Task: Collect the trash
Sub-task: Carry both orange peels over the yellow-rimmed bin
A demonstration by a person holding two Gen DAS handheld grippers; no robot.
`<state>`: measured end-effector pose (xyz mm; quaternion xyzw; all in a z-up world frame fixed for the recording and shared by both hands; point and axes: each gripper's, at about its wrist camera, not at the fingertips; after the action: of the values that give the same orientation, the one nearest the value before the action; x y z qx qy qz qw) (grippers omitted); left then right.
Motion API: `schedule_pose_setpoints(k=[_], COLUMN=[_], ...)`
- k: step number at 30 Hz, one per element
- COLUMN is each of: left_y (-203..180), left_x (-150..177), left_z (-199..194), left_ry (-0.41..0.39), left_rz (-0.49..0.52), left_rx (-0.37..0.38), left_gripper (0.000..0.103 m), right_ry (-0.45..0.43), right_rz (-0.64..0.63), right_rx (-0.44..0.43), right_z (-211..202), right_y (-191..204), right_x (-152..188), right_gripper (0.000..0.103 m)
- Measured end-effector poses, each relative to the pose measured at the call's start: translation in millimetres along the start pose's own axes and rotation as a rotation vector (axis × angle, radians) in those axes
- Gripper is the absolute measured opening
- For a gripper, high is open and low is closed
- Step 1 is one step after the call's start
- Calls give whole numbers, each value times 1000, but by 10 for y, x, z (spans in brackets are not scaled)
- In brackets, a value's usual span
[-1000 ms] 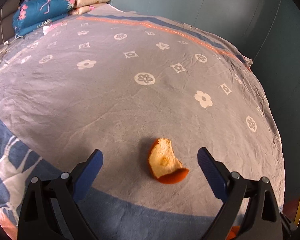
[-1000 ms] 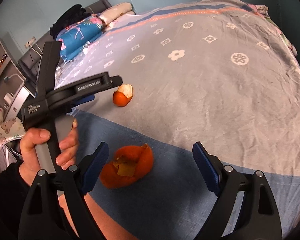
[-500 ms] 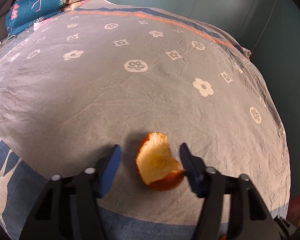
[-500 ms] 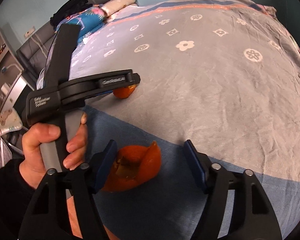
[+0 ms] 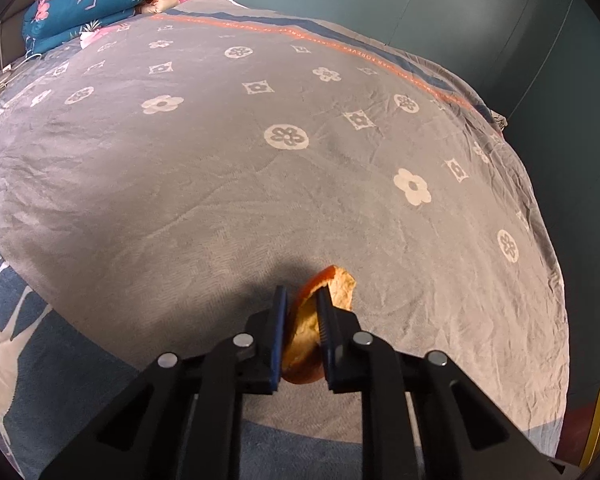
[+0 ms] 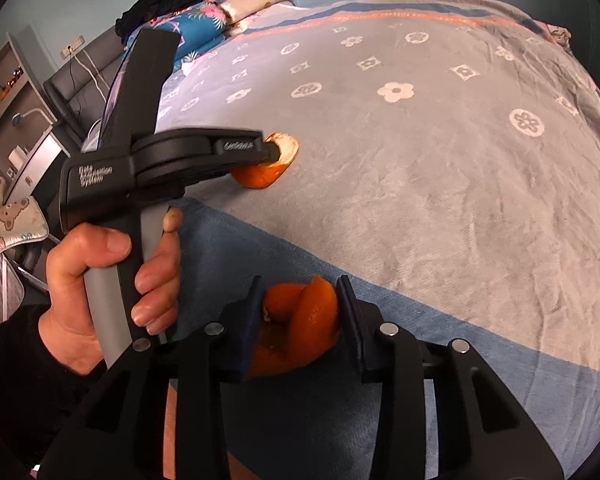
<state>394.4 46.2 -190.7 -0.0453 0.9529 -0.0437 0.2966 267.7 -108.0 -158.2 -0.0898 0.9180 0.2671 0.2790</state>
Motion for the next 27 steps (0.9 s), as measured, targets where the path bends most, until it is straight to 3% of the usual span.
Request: schedule_pose_setpoints(k=[14,27], left_y=[136,20], left_x=[16,288], left_z=[-707,-1749], left_ry=[-99,-233], left_rz=[-14,42], left_rx=[2,8], left_gripper=[14,14], right_ry=[-21,-99], right_rz=[43,38], right_rx=[-77,-54], right_z=[-558,-1423], right_y=[31,80], right_x=[12,218], right_gripper=[34,35])
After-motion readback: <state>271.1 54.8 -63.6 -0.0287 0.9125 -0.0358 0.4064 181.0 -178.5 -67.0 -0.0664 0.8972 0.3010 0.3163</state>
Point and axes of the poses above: each gripper's, at about its wrist camera, not at the fingertips, and z roughly the way its jaws point, y to its left, x to its underside, and after that the axes turned 11 degrees about -x, right-handed
